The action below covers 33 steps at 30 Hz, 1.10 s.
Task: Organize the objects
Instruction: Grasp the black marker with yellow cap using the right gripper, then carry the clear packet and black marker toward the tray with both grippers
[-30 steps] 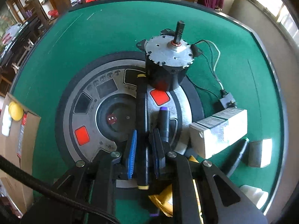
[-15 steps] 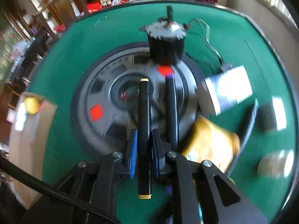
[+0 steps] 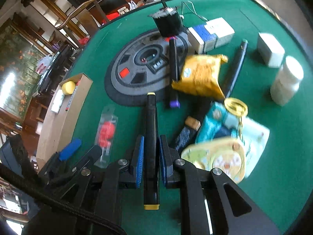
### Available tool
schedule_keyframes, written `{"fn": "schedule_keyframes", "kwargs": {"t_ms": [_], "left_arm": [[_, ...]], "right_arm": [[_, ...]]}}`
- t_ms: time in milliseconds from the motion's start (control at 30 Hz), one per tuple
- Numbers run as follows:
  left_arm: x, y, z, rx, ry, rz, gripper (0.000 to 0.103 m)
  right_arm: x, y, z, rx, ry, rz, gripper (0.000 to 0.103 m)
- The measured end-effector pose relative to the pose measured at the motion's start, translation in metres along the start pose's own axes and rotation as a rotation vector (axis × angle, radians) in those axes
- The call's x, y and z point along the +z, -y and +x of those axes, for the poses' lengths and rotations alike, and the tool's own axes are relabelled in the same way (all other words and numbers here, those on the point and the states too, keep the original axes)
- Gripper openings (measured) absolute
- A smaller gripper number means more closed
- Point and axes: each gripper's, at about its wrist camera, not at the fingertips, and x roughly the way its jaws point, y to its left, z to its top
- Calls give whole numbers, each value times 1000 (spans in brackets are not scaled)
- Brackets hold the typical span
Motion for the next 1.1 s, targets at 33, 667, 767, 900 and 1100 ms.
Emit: {"fn": "schedule_keyframes", "kwargs": {"t_ms": [33, 667, 767, 900, 1100], "left_arm": [[1, 5, 3, 8, -6, 22, 82], [3, 23, -12, -25, -47, 143, 23], [5, 11, -35, -58, -9, 105, 23], [14, -9, -74, -100, 54, 64, 23], [44, -62, -106, -9, 107, 23, 23]], "right_arm": [[-3, 2, 2, -5, -5, 3, 12], [-19, -15, 14, -91, 50, -44, 13], [-22, -11, 1, -12, 67, -18, 13], [-22, -18, -17, 84, 79, -5, 13], [-13, -56, -29, 209, 61, -25, 13]]}}
